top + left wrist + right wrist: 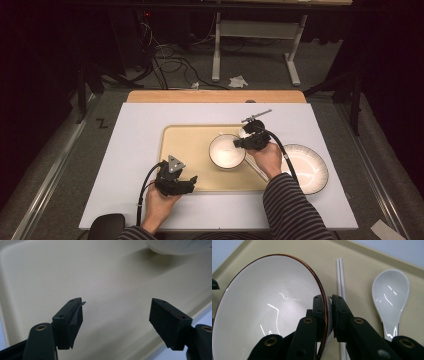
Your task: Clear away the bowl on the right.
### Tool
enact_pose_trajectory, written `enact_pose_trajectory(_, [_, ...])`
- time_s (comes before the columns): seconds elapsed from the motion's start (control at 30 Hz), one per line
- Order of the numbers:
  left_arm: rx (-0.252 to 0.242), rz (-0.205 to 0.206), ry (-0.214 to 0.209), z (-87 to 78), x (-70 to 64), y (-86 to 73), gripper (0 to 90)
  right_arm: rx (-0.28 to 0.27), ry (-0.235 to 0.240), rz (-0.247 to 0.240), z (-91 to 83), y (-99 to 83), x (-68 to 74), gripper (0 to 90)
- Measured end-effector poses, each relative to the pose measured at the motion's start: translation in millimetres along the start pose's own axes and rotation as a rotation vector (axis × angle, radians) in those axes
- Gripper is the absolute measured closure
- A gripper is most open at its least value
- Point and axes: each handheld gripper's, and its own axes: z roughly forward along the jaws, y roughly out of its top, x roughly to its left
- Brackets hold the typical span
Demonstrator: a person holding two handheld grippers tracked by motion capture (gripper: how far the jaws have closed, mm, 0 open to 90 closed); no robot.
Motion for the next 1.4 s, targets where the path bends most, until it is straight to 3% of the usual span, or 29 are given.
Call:
enact_pose_trajectory(0.13, [0.0, 0.003, 0.01, 1.3, 1.2, -0.1, 27.2, 0.01, 0.019, 0.007, 13.3, 8.5, 2.6, 84.1])
enact_pose_trajectory(0.7, [-0.012, 0.003, 0.038, -9.6, 5.6, -3.3, 27.2, 0.084, 0.006, 0.022, 71.5, 36.6, 1.7, 85.0])
enact_pose_trajectory(0.9, [-0.025, -0.008, 0.058, -16.4, 9.9, -4.0, 27.2, 0.097, 0.003, 0.026, 80.8, 40.0, -2.5, 85.0])
enact_pose_trajectory(1.13, [-0.042, -0.024, 0.088, -23.5, 14.4, -5.2, 27.2, 0.102, -0.062, -0.013, 89.0, 48.7, -6.3, 83.6])
enact_pose_trajectory(1.33, [-0.057, -0.037, 0.113, -29.7, 18.5, -5.9, 27.2, 0.086, -0.058, 0.013, 94.4, 52.3, -12.2, 81.9])
enact_pose_trajectory(1.4, [-0.061, -0.04, 0.125, -32.5, 19.9, -6.6, 27.2, 0.074, -0.059, 0.024, 97.0, 53.8, -15.6, 74.9])
